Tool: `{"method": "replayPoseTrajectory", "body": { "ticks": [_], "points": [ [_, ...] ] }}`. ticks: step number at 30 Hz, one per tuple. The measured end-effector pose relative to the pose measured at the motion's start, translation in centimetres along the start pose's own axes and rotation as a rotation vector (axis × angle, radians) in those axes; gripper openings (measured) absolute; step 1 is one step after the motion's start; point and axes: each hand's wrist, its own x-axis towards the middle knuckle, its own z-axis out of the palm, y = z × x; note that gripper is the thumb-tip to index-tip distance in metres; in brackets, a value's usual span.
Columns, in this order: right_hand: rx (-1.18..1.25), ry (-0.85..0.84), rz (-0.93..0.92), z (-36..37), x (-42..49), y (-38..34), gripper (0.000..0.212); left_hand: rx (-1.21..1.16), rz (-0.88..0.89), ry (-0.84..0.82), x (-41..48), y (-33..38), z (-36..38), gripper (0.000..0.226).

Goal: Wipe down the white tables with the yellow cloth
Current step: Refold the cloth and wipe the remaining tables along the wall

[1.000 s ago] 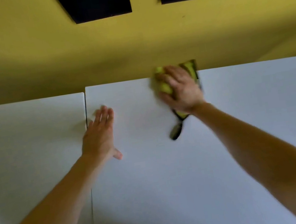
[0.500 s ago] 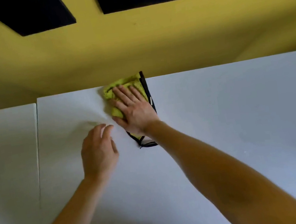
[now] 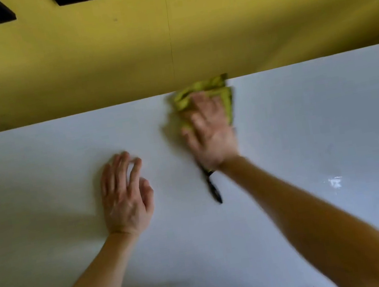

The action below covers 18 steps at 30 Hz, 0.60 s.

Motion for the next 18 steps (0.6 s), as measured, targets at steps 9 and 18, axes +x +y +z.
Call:
{"method": "replayPoseTrajectory", "body": {
  "ticks": [9, 18],
  "points": [
    [-0.019, 0.017, -0.144, -3.0, 1.5, 6.6, 0.065, 0.019, -0.003, -0.009, -0.3, -0.5, 0.3, 0.051],
    [0.037, 0.007, 0.093, -0.2, -2.1, -2.1, 0.065, 0.019, 0.002, -0.006, -0.2, -0.5, 0.4, 0.052]
  ]
}}
